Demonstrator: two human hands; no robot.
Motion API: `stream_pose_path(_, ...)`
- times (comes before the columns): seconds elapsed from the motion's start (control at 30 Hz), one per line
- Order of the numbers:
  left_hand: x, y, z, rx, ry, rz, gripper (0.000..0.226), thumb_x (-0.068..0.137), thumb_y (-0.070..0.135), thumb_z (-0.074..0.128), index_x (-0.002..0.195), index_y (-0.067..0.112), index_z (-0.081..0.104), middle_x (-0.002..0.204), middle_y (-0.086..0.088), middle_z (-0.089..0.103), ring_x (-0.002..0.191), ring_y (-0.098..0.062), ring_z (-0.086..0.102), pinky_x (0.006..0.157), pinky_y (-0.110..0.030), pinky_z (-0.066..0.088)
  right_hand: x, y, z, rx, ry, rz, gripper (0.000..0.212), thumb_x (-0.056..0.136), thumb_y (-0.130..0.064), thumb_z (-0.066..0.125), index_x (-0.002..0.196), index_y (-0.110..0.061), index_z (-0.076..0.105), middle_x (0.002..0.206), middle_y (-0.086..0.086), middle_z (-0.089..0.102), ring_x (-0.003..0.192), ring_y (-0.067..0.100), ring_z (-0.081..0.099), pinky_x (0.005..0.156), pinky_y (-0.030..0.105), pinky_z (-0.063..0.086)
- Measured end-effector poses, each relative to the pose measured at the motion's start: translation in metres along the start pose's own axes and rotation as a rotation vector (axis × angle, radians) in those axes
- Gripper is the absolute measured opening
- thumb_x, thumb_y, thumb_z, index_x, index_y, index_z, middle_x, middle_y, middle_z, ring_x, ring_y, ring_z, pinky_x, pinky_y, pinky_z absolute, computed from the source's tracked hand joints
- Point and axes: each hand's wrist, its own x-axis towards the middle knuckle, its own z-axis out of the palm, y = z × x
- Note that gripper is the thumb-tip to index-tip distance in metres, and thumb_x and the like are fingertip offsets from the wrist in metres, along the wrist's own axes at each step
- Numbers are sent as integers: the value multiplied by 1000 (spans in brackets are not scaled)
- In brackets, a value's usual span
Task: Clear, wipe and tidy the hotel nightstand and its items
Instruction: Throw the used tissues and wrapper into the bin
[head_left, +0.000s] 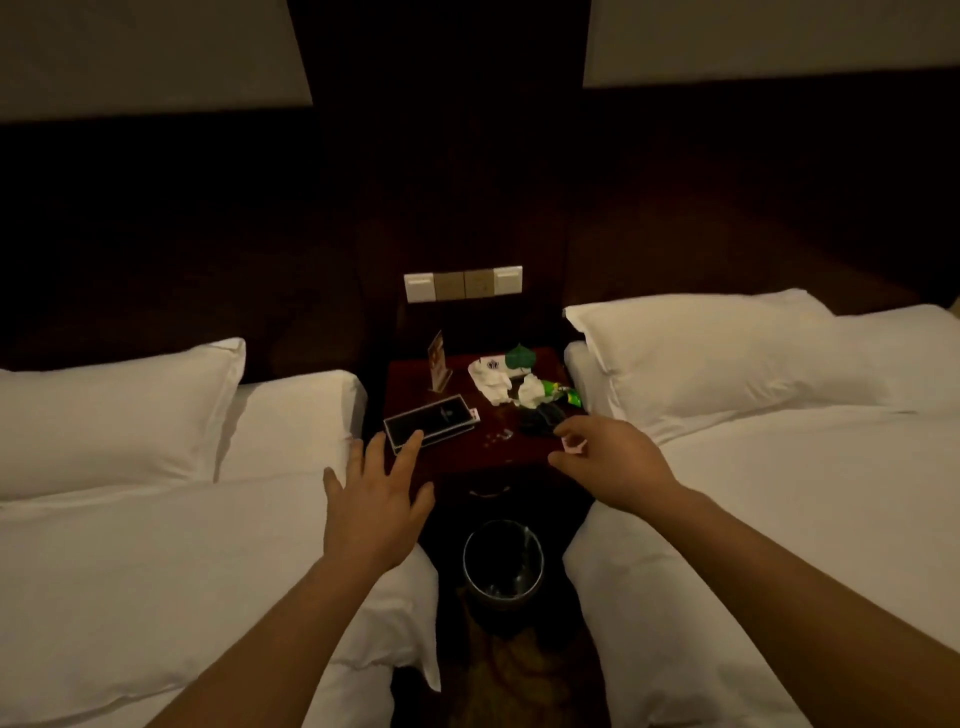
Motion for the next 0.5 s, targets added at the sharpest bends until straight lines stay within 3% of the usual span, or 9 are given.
stream_pose_path(0.13,56,-26,51,5,-107,44,67,98,53,33,157,38,5,163,-7,21,151,-30,17,117,-59,21,59,11,51,36,-43,95,33,84,-44,65,112,-27,66,93,-8,67,87,13,62,73,29,51)
stream_pose_path(0.27,93,-46,112,8,-245,58,70,96,53,37,157,36,8,155,-2,33,142,-25,34,114,-53,31,106,36,108,99,-93,202,12,83,-42,67,85,-30,65,72,-9,63,67,7,59,61,27,48)
stream_pose_path(0.4,135,-57,171,17,-320,28,71,94,53,39,157,35,11,153,-2,35,141,-25,35,112,-50,36,151,73,164,147,-157,276,16,82,-44,67,75,-31,60,63,-5,63,58,5,59,50,20,42)
stream_pose_path(0.5,174,-59,203,16,-324,15,69,93,54,41,155,34,19,149,-4,38,138,-26,37,110,-46,38,190,102,195,184,-191,294,14,82,-42,68,75,-33,58,62,-5,62,59,1,58,50,17,38)
